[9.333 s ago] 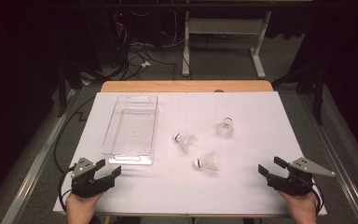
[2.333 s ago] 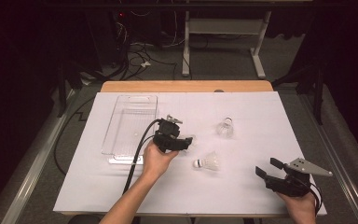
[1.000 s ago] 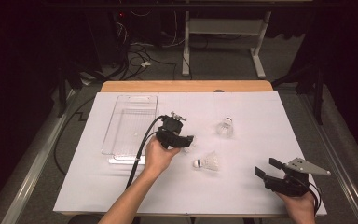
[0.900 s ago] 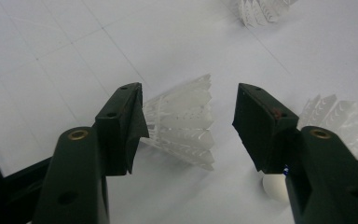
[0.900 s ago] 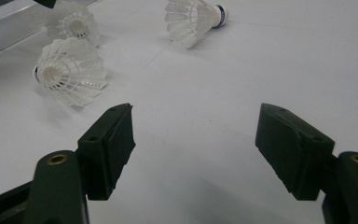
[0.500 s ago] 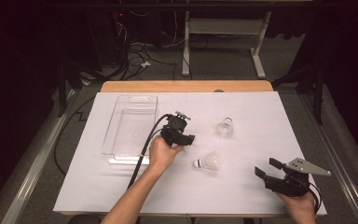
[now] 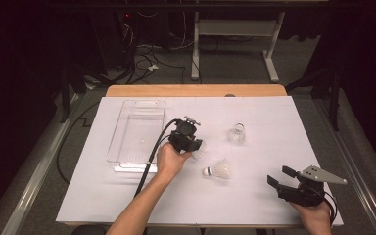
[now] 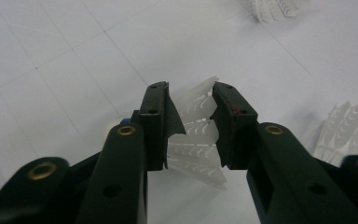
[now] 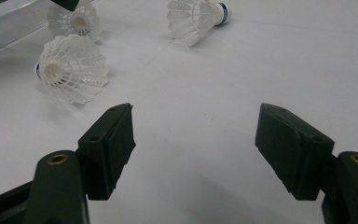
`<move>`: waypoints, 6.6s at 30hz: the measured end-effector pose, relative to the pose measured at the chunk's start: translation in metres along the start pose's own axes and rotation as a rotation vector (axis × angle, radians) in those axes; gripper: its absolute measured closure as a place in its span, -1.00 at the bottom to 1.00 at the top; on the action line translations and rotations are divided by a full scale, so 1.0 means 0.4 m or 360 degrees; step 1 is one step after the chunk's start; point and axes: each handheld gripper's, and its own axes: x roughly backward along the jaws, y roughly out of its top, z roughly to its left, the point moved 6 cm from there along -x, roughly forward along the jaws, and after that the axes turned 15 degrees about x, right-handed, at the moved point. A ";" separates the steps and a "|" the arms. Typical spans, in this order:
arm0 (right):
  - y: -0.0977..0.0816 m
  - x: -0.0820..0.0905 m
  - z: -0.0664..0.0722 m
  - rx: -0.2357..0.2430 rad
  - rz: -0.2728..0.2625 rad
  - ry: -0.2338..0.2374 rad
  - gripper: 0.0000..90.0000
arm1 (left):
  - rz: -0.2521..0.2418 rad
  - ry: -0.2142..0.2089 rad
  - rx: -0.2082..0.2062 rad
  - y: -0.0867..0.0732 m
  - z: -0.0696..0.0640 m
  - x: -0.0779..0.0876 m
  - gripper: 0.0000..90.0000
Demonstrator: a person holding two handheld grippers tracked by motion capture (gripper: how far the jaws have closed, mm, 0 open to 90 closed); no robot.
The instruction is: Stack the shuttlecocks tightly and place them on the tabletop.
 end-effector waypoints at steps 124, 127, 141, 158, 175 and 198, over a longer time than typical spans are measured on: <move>0.001 -0.004 0.005 0.0001 0.0001 0.0038 -0.37 | 0.0065 0.0060 0.0039 0.137 0.015 -0.099 0.66; 0.001 -0.004 0.005 -0.0001 0.0002 0.0039 -0.37 | 0.0066 0.0061 0.0047 0.138 0.019 -0.099 0.60; 0.000 -0.005 0.005 -0.0007 0.0009 0.0046 -0.37 | 0.0085 0.0075 0.0043 0.135 0.024 -0.102 0.33; -0.001 -0.006 0.005 -0.0005 0.0013 0.0052 -0.37 | 0.0108 0.0061 0.0060 0.133 0.023 -0.103 0.15; -0.001 -0.006 0.006 -0.0004 0.0014 0.0052 -0.37 | 0.0095 -0.0001 0.0089 0.137 0.017 -0.087 0.00; -0.001 -0.005 0.006 -0.0002 0.0017 0.0050 -0.37 | 0.0098 -0.0068 0.0032 0.128 -0.011 -0.037 -0.25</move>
